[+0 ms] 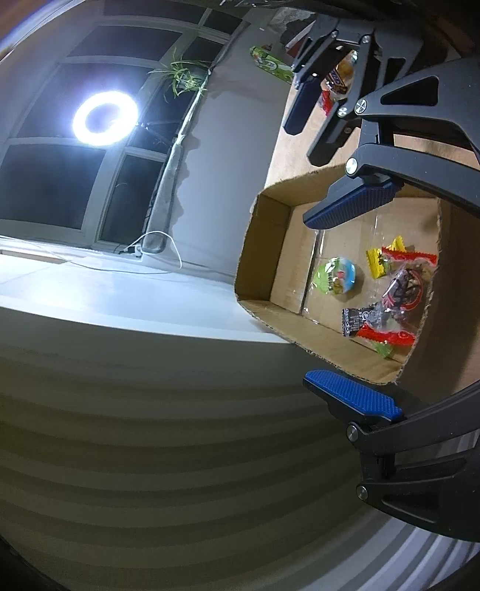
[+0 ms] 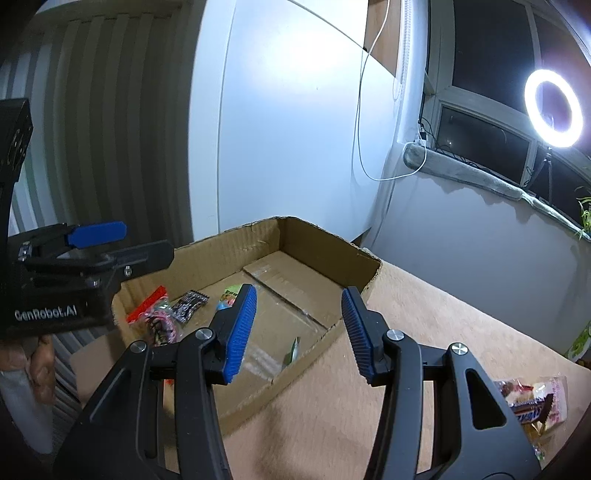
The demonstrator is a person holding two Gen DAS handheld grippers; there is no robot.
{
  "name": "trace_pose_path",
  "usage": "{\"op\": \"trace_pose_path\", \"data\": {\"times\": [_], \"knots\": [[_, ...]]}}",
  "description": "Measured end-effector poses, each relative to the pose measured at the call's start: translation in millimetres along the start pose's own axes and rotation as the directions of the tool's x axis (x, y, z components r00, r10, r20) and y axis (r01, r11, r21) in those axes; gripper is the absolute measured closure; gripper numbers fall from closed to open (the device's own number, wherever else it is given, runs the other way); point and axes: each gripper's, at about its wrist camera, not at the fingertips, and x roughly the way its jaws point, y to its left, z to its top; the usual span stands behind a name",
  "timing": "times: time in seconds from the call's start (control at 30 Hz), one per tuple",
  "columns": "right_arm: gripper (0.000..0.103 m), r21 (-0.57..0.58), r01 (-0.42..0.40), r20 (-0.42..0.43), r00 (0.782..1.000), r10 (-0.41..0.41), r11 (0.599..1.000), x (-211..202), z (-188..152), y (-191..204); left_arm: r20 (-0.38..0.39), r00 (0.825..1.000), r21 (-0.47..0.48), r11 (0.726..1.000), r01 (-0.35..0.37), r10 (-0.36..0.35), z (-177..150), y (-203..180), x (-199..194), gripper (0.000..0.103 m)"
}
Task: Organize snacks
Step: 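Move both open grippers from the box back to the snack pile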
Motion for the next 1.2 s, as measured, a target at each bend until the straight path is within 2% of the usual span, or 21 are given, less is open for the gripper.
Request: {"op": "trace_pose_path", "data": {"times": [0.1, 0.17, 0.4, 0.77, 1.2], "knots": [[0.052, 0.0, -0.006, 0.005, 1.0, 0.006, 1.0, -12.5, -2.9, 2.8, 0.007, 1.0, 0.001, 1.0, 0.002, -0.002, 0.6, -4.2, -7.4, 0.024], [0.046, 0.002, -0.01, 0.007, 1.0, 0.01, 1.0, -22.4, -7.4, 4.7, 0.008, 1.0, 0.001, 1.0, 0.006, -0.006, -0.1, -8.0, -11.9, 0.024], [0.045, 0.013, -0.011, -0.021, 1.0, 0.011, 1.0, -51.7, -35.7, 8.3, -0.004, 0.999, 0.02, 0.999, 0.032, -0.032, -9.4, -27.4, -29.2, 0.024], [0.043, 0.082, 0.019, -0.075, 0.997, -0.013, 0.996, -98.5, -92.4, -12.5, -0.031, 0.996, 0.089, 0.992, 0.092, -0.089, -22.0, -78.0, -48.9, 0.024], [0.043, 0.164, 0.039, -0.059, 0.998, -0.03, 0.986, -127.8, -117.9, -47.2, -0.074, 0.989, 0.191, 0.972, 0.14, -0.128, -31.9, -135.5, -53.1, 0.024]]}}
